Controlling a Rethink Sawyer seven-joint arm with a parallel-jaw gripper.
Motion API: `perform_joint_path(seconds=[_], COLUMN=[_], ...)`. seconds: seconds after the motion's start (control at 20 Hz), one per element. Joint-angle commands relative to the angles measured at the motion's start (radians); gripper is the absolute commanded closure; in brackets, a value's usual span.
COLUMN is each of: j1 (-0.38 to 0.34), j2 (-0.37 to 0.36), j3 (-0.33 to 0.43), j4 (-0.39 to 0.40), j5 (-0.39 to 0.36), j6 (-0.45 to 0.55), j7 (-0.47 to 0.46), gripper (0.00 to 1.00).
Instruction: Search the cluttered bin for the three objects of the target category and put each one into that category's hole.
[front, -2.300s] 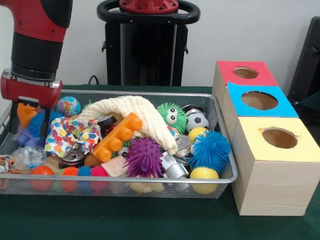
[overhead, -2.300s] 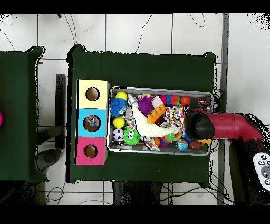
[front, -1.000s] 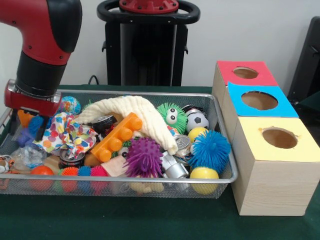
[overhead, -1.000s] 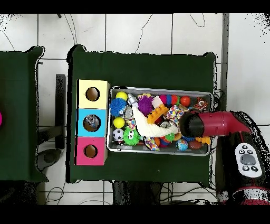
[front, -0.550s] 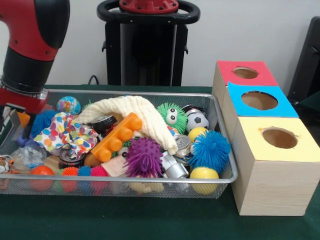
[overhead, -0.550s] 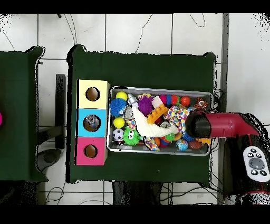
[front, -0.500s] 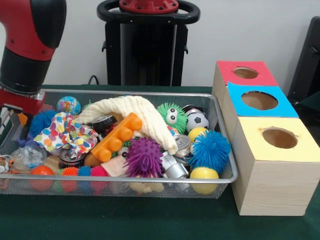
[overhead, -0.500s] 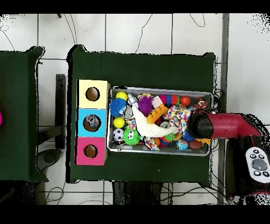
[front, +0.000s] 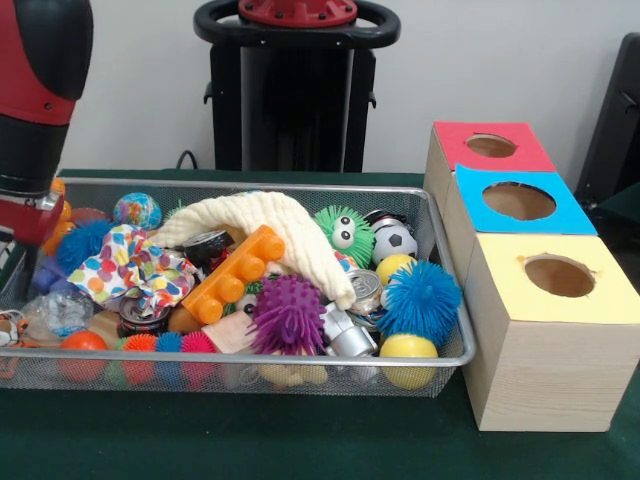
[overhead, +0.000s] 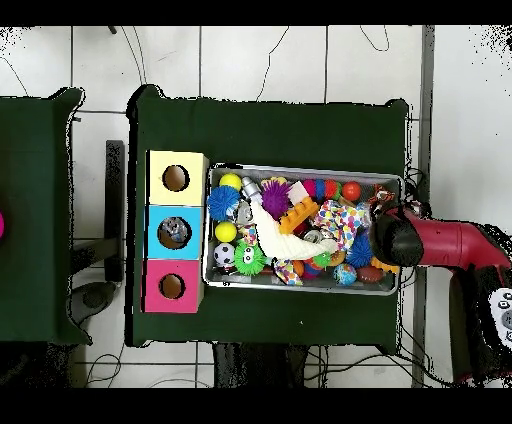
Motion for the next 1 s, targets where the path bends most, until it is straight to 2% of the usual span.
perform_joint_path(seconds=[0.05,0.25,0.7,0.9,1.0], j1=[-0.018,-0.033,-0.013,-0.004,0.017], j2=[0.075,0.087,0.070,0.083,0.089], j3=[0.164,0.187,0.166,0.140,0.103], j4=[0.074,0.079,0.081,0.067,0.053], j5=[0.016,0.011,-0.008,0.007,0.008], j6=[-0.011,-0.012,0.018,0.095,0.142], j7=[-0.079,-0.082,-0.071,-0.076,-0.065], gripper=[0.00,0.00,0.00,0.00,0.00])
